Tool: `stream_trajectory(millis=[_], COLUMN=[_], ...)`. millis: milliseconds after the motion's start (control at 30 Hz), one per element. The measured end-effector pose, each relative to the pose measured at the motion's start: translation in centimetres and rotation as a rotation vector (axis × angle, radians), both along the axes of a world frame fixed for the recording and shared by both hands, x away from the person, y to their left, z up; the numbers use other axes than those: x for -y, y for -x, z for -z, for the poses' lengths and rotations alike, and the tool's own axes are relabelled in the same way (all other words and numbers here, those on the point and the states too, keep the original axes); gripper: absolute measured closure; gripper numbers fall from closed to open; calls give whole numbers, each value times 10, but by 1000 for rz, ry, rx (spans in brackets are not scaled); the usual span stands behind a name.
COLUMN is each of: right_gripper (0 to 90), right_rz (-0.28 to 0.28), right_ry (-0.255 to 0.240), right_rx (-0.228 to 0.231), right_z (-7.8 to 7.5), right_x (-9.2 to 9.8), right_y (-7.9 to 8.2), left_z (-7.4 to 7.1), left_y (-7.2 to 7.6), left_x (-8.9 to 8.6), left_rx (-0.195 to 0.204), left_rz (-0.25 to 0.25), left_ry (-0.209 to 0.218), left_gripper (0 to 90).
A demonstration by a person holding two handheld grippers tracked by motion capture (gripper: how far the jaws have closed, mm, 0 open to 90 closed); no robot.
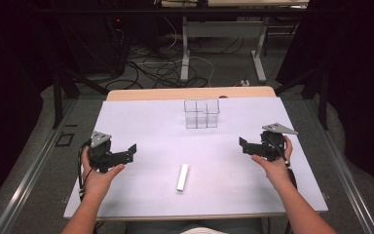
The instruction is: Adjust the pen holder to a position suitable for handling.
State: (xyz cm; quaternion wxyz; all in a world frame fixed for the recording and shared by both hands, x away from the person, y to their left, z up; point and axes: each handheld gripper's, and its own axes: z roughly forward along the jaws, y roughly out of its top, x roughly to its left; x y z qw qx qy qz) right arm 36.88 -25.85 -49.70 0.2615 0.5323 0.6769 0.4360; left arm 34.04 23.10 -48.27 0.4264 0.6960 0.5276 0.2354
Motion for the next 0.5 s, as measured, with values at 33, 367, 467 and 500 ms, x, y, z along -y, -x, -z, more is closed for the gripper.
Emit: stream_trajectory(millis=[33,367,467,500], right_gripper=[32,151,155,157], right_rz=[4,9,1,-1], right_ry=[-3,10,25,23], right_rx=[-4,-28,-47,-58], right_z=[1,6,4,2], right_x=[0,-5,-10,-12], right_y=[1,-6,-13,-16], left_z=[1,11,11,11], left_y=[-1,-8,-8,-8], left_x=[0,0,1,1], left_rx=[0,-23,-16,-15], left_rz=[-1,-13,-21,-23], left_ry=[8,47,45,49], left_gripper=[1,5,11,13])
